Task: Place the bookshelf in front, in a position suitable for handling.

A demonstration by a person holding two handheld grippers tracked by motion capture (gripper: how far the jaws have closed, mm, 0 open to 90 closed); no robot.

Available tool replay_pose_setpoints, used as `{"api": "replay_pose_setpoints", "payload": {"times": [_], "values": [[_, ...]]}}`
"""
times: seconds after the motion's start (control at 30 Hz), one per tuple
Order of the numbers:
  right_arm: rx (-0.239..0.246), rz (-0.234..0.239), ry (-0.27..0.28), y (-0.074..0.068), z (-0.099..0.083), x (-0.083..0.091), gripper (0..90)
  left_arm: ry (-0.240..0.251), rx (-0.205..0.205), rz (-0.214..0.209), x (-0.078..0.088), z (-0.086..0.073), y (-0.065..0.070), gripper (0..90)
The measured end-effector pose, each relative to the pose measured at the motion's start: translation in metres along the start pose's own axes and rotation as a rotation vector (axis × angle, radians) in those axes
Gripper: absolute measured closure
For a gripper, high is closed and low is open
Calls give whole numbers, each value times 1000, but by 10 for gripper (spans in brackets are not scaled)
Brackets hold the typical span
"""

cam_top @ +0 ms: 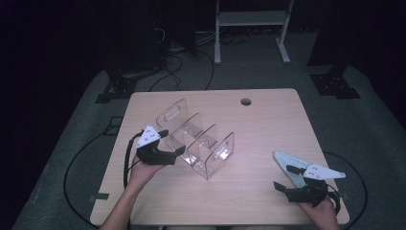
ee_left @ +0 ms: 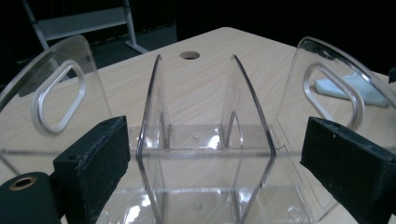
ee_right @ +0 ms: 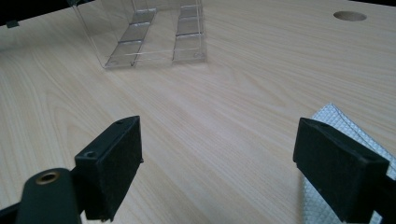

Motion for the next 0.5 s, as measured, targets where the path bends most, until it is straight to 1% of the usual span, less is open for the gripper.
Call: {"api": "replay_pose_setpoints", "payload": {"times": [0.1, 0.23, 0.33, 0.37, 0.4, 0.43, 0.47, 0.5], "values": [[-1, -1, 0, 0, 0, 0, 151, -18, -22, -1, 2, -13, 3, 64], [-3, -2, -1, 0, 0, -1, 151, -75, -38, -11, -1, -33, 6, 55], [-4, -3, 0, 0, 0, -1, 151, -89, -25, -22, -4, -46, 9, 54], [-8, -3, -2, 0, 0, -1, 151, -97, -20, -19, -6, -50, 10, 19], [-8, -3, -2, 0, 0, -1, 151, -103, -9, -8, -8, -54, 10, 19], [-6, -2, -3, 0, -1, -2, 151, -105, 1, -12, -10, -60, 12, 16], [-6, -2, -3, 0, -1, -2, 151, -105, 1, -12, -10, -60, 12, 16], [-6, -3, -4, 0, -1, -2, 151, -108, 5, -19, -12, -63, 13, 16]]}}
Point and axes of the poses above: each handheld gripper's, and its own axes: x roughly backward along the jaws, z roughly out of its top, y roughly to its right, the point moved 9 cm from there along -x, roughly forward along the jaws, and after that the axes turned 14 degrees about -x, right-handed, at the moved point
